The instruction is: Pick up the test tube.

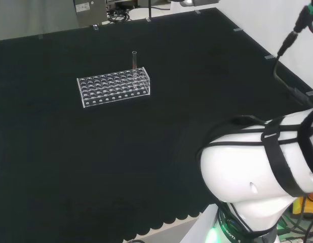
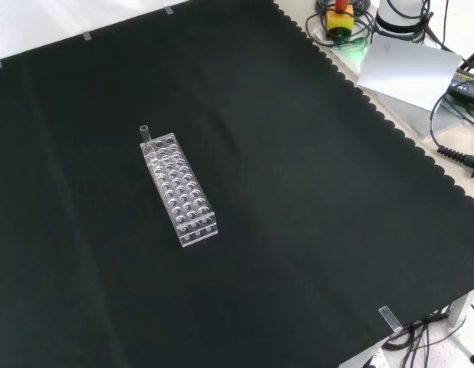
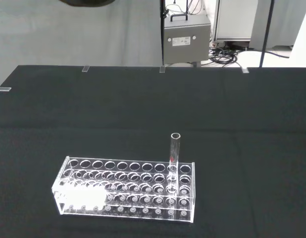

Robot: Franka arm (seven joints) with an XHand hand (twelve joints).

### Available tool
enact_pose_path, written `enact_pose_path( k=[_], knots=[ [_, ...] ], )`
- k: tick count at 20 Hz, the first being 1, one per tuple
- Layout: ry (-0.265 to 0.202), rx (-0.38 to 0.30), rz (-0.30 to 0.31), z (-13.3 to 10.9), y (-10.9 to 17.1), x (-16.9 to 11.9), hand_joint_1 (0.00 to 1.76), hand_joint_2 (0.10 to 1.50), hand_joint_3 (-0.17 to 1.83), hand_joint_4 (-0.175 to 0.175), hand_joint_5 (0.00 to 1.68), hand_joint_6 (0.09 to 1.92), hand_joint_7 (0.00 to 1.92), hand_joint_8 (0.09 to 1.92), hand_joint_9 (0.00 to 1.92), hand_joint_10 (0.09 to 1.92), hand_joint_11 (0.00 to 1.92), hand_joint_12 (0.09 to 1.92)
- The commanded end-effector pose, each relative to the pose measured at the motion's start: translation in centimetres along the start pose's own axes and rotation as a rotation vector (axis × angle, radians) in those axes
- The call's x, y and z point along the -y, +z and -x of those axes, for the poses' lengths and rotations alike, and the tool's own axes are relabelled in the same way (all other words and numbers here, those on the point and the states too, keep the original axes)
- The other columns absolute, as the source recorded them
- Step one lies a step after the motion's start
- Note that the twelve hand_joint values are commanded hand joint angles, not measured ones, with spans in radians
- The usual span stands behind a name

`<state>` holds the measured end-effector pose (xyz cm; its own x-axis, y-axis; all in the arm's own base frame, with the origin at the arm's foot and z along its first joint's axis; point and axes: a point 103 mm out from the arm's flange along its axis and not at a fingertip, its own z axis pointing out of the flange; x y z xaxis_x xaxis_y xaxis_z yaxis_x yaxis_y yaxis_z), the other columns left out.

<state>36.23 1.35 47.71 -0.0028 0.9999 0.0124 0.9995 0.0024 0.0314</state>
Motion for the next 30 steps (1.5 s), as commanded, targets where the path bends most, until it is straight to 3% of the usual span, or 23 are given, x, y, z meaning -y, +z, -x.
enact_pose_path(
  k=[1, 6, 14, 21, 30],
  knots=[
    [-0.021, -0.001, -0.034, -0.5, 1.7, -5.7, 0.76, 0.83, 0.38, -0.125, 0.27, 0.09, 0.14, 0.89, 0.14, 0.95, 0.04, 1.58],
    [-0.005, 0.001, -0.101, 0.3, 3.5, -8.2, 0.71, 0.82, 0.43, -0.125, 0.28, 0.09, 0.14, 0.89, 0.15, 0.94, 0.04, 1.58],
    [0.02, -0.008, -0.219, 1.7, 8.6, -12.7, 0.64, 0.81, 0.46, -0.123, 0.33, 0.09, 0.21, 0.9, 0.16, 0.94, 0.02, 1.58],
    [0.037, -0.013, -0.338, 2.1, 13.8, -15.5, 0.64, 0.79, 0.5, -0.143, 0.46, 0.1, 0.4, 0.87, 0.34, 0.9, 0.05, 1.58],
    [0.046, 0.007, -0.42, 1.7, 19.3, -18.2, 0.67, 0.79, 0.5, -0.153, 0.5, 0.14, 0.49, 0.88, 0.41, 0.88, 0.08, 1.56]
  ],
)
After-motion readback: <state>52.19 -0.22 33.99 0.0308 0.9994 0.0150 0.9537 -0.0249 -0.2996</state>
